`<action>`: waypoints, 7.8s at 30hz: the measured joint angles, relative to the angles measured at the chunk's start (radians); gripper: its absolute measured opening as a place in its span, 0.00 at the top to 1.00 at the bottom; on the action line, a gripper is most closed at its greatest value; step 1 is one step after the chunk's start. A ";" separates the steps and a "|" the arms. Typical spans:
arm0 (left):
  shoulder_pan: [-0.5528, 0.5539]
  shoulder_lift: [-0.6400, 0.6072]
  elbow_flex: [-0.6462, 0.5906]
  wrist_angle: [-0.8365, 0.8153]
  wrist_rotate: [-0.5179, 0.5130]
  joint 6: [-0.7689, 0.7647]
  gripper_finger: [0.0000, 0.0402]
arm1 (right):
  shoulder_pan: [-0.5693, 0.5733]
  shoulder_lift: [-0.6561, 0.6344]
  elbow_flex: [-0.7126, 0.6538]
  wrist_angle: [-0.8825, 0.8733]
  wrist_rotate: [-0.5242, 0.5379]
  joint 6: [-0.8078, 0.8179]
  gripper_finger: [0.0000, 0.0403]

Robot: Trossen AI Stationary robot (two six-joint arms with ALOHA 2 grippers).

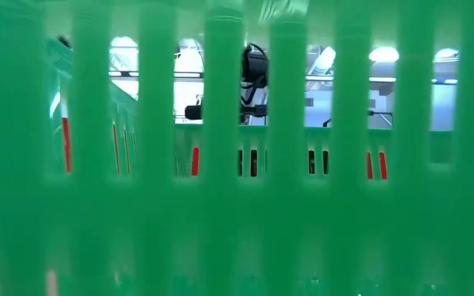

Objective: Stack baskets on shelf by color
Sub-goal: Put the top green bin on the shelf, then put the top red bin on the shelf

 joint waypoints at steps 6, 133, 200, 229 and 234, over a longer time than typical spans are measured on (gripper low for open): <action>0.001 -0.004 0.008 0.014 -0.042 0.035 0.99 | 0.000 0.000 0.000 0.000 0.000 0.001 1.00; -0.422 -1.080 -0.945 -0.026 -0.209 0.361 0.64 | -0.544 1.193 0.251 0.387 -0.396 -0.054 0.99; 0.043 -0.990 -0.940 0.758 0.001 0.423 0.67 | -0.722 1.885 0.471 0.573 -1.144 -0.605 0.99; -0.058 -0.868 -0.939 0.629 -0.003 0.441 0.73 | -0.693 1.885 0.471 0.547 -1.046 -0.579 0.99; -0.036 -0.787 -0.936 0.648 0.063 0.419 0.69 | -0.693 1.886 0.469 0.530 -1.002 -0.599 0.99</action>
